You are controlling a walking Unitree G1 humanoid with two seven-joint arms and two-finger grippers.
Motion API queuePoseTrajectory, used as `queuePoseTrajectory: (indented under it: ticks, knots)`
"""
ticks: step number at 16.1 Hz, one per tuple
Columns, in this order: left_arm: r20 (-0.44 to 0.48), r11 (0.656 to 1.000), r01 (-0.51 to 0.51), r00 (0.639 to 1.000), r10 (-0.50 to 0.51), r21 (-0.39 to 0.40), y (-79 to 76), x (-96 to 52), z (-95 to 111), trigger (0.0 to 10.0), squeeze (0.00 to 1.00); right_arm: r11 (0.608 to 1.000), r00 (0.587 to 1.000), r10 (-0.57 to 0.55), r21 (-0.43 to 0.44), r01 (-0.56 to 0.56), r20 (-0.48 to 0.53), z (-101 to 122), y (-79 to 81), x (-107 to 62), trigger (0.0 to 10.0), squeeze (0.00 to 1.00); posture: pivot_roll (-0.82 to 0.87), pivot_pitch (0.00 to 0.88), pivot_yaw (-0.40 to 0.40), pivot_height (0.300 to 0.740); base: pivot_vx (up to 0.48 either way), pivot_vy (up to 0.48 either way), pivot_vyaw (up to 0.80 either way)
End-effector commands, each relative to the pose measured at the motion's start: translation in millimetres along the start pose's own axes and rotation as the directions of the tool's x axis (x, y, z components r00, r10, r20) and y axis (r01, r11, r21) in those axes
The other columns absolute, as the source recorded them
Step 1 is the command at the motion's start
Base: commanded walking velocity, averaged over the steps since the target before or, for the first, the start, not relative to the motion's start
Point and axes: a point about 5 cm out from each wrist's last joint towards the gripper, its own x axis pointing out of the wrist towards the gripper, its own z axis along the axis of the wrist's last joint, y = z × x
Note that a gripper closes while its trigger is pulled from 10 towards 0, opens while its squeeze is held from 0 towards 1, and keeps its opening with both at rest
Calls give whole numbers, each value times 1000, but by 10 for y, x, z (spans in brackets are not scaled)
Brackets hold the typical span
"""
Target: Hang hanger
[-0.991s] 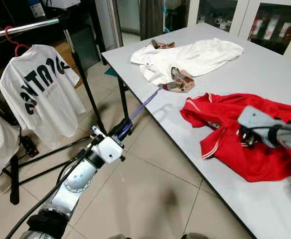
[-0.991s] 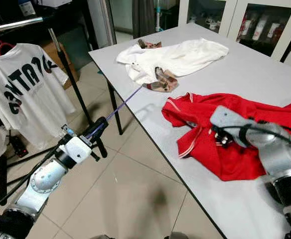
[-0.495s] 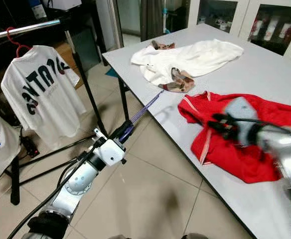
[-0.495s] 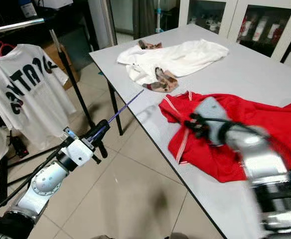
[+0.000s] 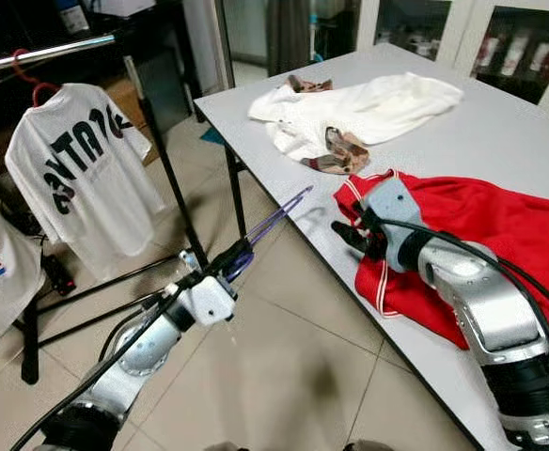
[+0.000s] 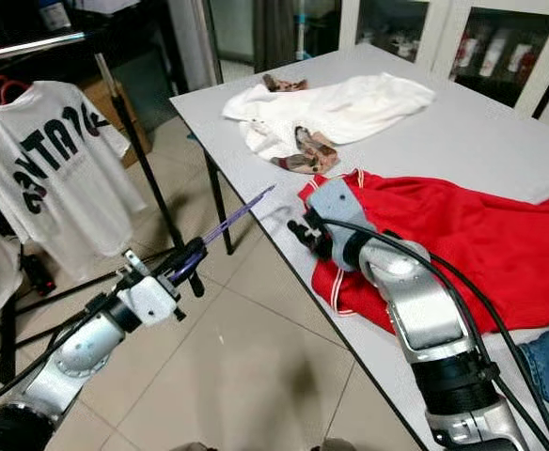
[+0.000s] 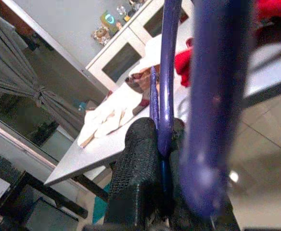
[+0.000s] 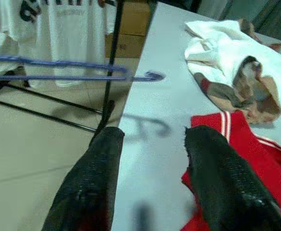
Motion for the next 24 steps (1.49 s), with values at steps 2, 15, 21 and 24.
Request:
queuePoseTrajectory:
  ticks: [2,15,21,24]
  knots:
    - [-20,999,32,999,-32,41,-18,-61,-47,10000,0,999,999,-35,-17,35,-37,-26,45,-8,10000,906,-112,0,103,736,0,0,0]
    - [7,998,27,1000,-27,54,-29,19,-14,10000,0,973,941,-193,70,221,-279,-673,129,-47,0,0,-125,0,104,736,0,0,0]
    - [20,993,90,996,-92,79,-1,-30,-6,10000,0,946,981,-53,307,109,-184,-620,44,2,0,0,-124,0,105,736,0,0,0]
    - [15,988,111,993,-113,105,45,-84,-17,10000,0,892,994,75,451,-33,-75,-499,87,26,0,0,-114,0,101,736,0,0,0]
